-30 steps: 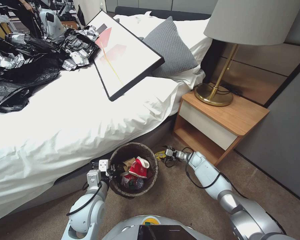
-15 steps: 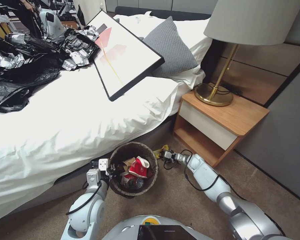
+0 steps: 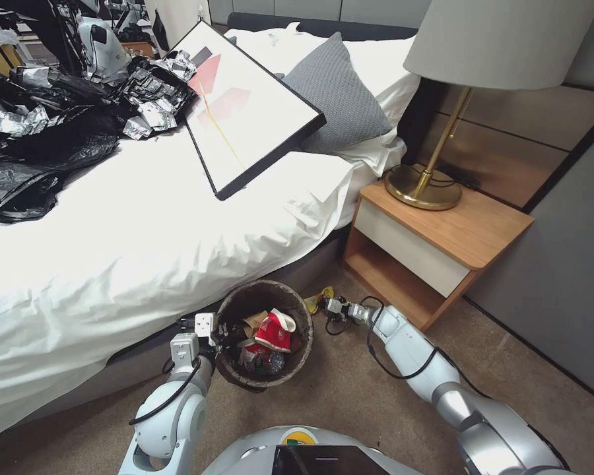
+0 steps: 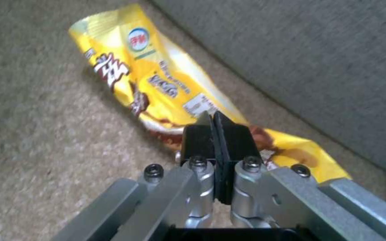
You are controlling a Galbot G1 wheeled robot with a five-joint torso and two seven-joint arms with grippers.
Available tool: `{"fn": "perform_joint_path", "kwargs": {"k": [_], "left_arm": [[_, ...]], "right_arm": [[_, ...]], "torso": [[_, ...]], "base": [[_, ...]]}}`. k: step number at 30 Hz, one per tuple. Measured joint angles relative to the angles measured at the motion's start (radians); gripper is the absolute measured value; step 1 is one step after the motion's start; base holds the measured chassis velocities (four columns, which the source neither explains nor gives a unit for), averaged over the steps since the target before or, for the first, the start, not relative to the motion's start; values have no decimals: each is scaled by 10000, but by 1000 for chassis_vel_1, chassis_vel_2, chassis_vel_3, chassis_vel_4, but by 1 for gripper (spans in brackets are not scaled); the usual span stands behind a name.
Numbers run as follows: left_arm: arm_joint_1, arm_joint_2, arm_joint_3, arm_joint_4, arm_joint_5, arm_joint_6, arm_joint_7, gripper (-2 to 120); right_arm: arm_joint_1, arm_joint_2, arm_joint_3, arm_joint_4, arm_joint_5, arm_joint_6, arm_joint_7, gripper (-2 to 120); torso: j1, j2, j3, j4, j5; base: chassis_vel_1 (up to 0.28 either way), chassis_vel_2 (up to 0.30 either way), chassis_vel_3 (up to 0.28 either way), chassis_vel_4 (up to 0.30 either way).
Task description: Pick up the trash bin, then pick up the garbage from the floor and place it into the trash bin.
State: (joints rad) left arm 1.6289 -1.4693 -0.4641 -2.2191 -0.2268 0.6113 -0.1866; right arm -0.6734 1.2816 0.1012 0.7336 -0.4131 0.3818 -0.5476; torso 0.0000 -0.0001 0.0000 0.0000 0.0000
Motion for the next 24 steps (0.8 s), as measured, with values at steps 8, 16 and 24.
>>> {"fn": "perform_joint_path", "kwargs": {"k": [8, 16, 24], "left_arm": [[4, 43, -8, -71, -27, 12, -1, 0], [-2, 16, 1, -90, -7, 12, -4, 0], [22, 1, -17, -141, -2, 12, -4, 0]], "right_arm": [[-376, -384, 27, 1075, -371, 152, -14, 18], [-566, -655, 437, 1917, -2345, 727, -1146, 44], [-436, -324, 617, 1181, -3264, 919, -1142, 77]], "torso": [[0, 0, 0, -1, 1], [0, 1, 0, 0, 1], [-1, 1, 0, 0, 2]], "base": [[0, 0, 0, 0], [0, 0, 0, 0], [0, 0, 0, 0]]}}
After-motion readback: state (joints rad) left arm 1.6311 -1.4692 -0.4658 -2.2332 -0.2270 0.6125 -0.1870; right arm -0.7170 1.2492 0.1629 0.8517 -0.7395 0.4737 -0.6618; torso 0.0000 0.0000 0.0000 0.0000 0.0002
